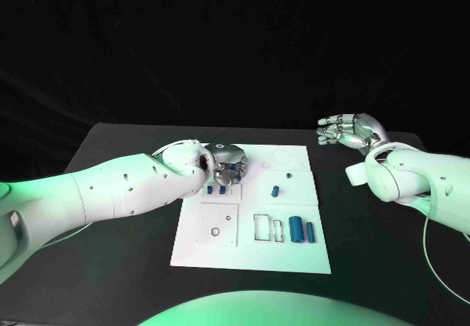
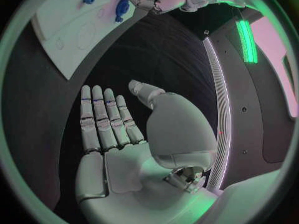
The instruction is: Assemble the parts on the task board
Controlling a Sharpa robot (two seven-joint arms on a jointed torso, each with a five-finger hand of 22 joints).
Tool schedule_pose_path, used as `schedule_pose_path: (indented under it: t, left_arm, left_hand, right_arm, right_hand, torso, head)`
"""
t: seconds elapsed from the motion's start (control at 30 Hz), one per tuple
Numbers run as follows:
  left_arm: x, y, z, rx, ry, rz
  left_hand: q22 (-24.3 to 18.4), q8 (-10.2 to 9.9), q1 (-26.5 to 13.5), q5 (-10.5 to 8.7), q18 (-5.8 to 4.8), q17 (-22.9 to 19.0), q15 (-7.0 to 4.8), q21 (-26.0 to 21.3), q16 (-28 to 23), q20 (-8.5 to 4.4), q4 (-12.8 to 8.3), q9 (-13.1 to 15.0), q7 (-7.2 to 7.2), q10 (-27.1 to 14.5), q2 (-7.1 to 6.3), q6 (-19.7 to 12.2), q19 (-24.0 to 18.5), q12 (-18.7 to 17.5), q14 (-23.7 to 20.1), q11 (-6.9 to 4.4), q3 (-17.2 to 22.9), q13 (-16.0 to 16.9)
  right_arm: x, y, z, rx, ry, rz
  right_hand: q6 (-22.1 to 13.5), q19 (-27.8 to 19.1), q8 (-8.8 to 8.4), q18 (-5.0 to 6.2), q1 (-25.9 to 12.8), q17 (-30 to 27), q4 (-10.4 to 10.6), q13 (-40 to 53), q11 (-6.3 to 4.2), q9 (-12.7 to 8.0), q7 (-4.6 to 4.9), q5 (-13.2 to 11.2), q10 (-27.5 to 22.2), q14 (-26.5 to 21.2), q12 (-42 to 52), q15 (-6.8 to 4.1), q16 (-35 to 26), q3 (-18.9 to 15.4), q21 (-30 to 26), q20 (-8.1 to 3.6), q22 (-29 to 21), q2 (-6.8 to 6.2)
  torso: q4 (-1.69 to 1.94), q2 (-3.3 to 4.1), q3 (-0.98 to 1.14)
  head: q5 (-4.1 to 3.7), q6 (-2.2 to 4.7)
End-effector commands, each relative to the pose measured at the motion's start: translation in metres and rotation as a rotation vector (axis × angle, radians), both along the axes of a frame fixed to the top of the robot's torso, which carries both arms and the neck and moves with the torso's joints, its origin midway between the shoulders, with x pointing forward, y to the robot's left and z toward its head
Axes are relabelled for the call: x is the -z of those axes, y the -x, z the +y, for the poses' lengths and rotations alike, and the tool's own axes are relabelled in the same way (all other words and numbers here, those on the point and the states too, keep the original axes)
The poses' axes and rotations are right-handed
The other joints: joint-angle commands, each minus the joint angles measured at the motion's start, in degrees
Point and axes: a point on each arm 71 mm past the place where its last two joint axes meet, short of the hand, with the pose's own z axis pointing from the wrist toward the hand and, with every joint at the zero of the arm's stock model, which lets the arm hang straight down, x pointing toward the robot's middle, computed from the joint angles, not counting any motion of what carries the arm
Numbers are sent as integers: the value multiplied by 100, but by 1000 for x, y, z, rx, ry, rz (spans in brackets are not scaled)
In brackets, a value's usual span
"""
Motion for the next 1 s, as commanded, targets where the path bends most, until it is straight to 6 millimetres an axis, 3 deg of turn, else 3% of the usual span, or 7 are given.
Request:
schedule_pose_path:
  t: [0.03, 0.27, 0.47, 0.7, 1.0]
  left_arm:
    - [4, 2, -1, 5, 10, 11]
    - [-1, 5, 1, 4, 69, 1]
    - [-10, 9, 6, -7, 130, -7]
    - [-26, 10, 20, -42, 194, -6]
    - [-28, 11, 45, -93, 185, 30]
  left_hand:
    - [80, -37, 36, -30, -85, 20, -3, 80, 46, -10, -48, -9, 1, 75, 40, 50, 85, -35, 54, 8, 17, -17]
    - [156, -73, 0, -31, -99, 27, -6, 142, 61, -15, -82, -16, 6, 132, 31, 104, 131, -79, 89, 11, 40, -33]
    - [233, -91, -48, -33, -114, 46, -6, 194, 75, -16, -84, -16, 6, 164, 25, 142, 179, -107, 116, 10, 37, -42]
    - [286, -103, -81, -34, -124, 70, -9, 231, 89, -19, -85, -16, 2, 191, 18, 170, 217, -125, 142, 6, 32, -46]
    - [302, -109, -92, -33, -127, 72, -11, 242, 93, -21, -89, -15, 0, 201, 13, 181, 228, -134, 150, 4, 29, -49]
  right_arm:
    - [0, 0, 2, -22, -3, -4]
    - [0, 0, 3, -23, -3, -4]
    - [1, 0, 2, -21, -3, -4]
    - [1, 0, 1, -19, -1, -3]
    - [2, 0, -1, -15, 0, -1]
  right_hand:
    - [-37, 27, -28, 40, -2, -16, 8, -1, 8, -7, 518, 20, -48, -55, 26, -10, 44, -28, -27, 3, -21, 45]
    - [-37, 27, -28, 40, -2, -16, 8, -1, 8, -7, 518, 20, -48, -55, 26, -10, 44, -28, -27, 3, -21, 45]
    - [-37, 27, -28, 40, -2, -16, 8, -1, 8, -7, 518, 20, -48, -55, 26, -10, 44, -28, -27, 3, -21, 45]
    - [-37, 27, -28, 40, -2, -16, 8, -1, 8, -7, 518, 20, -48, -55, 26, -10, 44, -28, -27, 3, -21, 45]
    - [-37, 27, -28, 40, -2, -16, 8, -1, 8, -7, 518, 20, -48, -55, 26, -10, 44, -28, -27, 3, -21, 45]
  torso:
    - [6, -6, 4]
    - [11, -12, -1]
    - [13, -16, 6]
    - [22, -11, 1]
    - [15, -5, 0]
  head:
    - [-2, -4]
    - [4, 21]
    - [14, 42]
    - [25, 77]
    - [52, 85]
